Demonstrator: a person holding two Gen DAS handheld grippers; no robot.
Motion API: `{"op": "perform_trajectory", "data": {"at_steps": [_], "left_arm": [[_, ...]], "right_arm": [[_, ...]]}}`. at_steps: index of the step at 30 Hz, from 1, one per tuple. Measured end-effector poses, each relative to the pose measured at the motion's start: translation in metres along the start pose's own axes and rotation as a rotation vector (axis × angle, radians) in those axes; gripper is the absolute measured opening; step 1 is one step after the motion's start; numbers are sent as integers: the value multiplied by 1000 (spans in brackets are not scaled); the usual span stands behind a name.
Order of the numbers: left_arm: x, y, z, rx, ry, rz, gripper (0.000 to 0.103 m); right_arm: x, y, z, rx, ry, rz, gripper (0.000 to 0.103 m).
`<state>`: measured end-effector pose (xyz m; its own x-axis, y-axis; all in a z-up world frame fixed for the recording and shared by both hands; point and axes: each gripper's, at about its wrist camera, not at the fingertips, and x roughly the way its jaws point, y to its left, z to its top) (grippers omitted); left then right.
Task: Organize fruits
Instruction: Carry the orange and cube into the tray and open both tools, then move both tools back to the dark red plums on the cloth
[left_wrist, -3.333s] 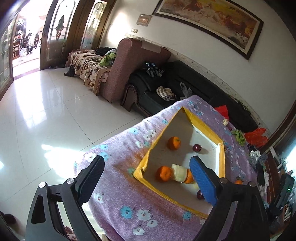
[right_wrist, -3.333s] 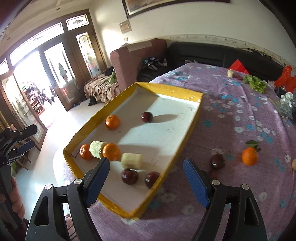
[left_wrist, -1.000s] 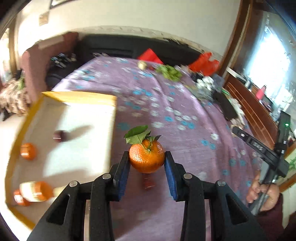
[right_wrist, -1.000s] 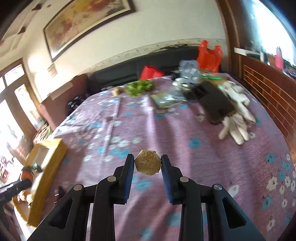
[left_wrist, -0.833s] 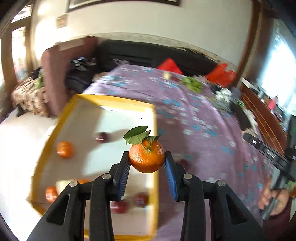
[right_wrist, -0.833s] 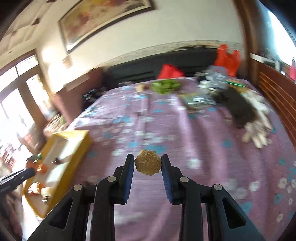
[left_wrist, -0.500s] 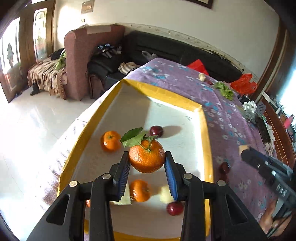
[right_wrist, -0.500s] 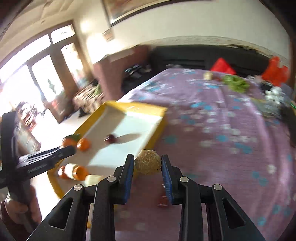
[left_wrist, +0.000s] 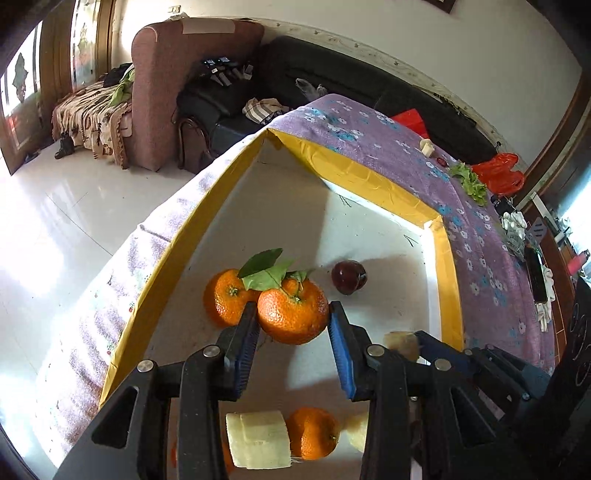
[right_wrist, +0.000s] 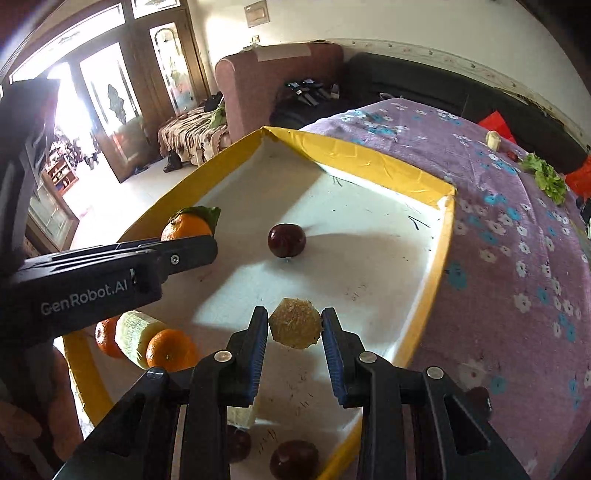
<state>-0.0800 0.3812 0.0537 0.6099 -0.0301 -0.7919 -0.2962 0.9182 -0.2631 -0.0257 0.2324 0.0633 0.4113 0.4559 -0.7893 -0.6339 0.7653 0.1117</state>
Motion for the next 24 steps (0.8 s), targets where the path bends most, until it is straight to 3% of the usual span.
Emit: {"op": "perform_trajectory", "data": {"at_steps": [4,8,13,19,24], "left_arm": [[-6,-1,1,-3,-21,7,59],[-28,0,-1,-14,-53,14,61],[-73,-8,-17,-23,-129,-15,75],[-92,-38,-46,-6,-160,-85,78],[-88,-62,-66,17,-146,-107,78]], "right_arm": [[-1,0,2,11,-8,11,34],[-26,-8,4,34,-61,23,34],[-86,-51,-11,106,-174,-9,51],[-115,-109,-49,188,-156,-124,52],[-110,-128,-68,240,-102,-106,52]]}}
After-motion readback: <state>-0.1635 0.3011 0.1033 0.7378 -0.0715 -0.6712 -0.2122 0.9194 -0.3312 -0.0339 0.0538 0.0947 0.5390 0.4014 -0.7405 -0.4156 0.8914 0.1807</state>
